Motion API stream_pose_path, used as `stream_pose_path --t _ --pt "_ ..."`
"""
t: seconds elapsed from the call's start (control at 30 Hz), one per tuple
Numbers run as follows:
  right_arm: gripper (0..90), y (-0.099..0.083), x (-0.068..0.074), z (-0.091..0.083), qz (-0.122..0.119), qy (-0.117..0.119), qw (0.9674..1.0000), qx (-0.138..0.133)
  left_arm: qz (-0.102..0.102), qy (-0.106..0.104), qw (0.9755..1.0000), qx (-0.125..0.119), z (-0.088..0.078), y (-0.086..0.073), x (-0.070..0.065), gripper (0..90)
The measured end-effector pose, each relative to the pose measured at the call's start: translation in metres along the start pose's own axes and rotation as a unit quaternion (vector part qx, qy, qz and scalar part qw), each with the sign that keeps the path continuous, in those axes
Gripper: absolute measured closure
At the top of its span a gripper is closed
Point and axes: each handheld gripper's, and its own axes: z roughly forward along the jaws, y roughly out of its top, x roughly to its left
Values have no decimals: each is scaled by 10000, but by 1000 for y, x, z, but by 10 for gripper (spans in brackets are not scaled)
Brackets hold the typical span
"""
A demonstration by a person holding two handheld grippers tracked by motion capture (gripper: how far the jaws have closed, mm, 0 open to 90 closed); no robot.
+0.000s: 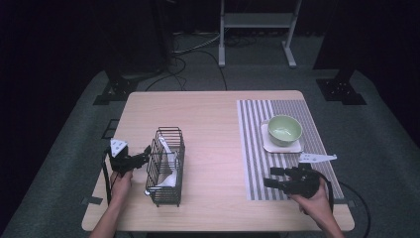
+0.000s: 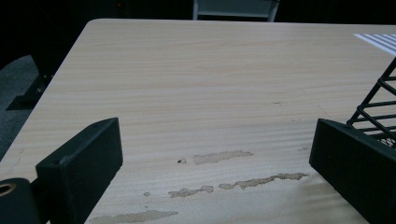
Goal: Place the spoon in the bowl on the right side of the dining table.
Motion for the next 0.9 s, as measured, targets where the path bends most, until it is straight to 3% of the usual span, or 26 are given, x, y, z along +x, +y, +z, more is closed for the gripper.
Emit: stream_pose_path --t 0.9 --pt "267 42 23 35 -143 380 9986 348 0 -10 10000 -1 0 0 0 16"
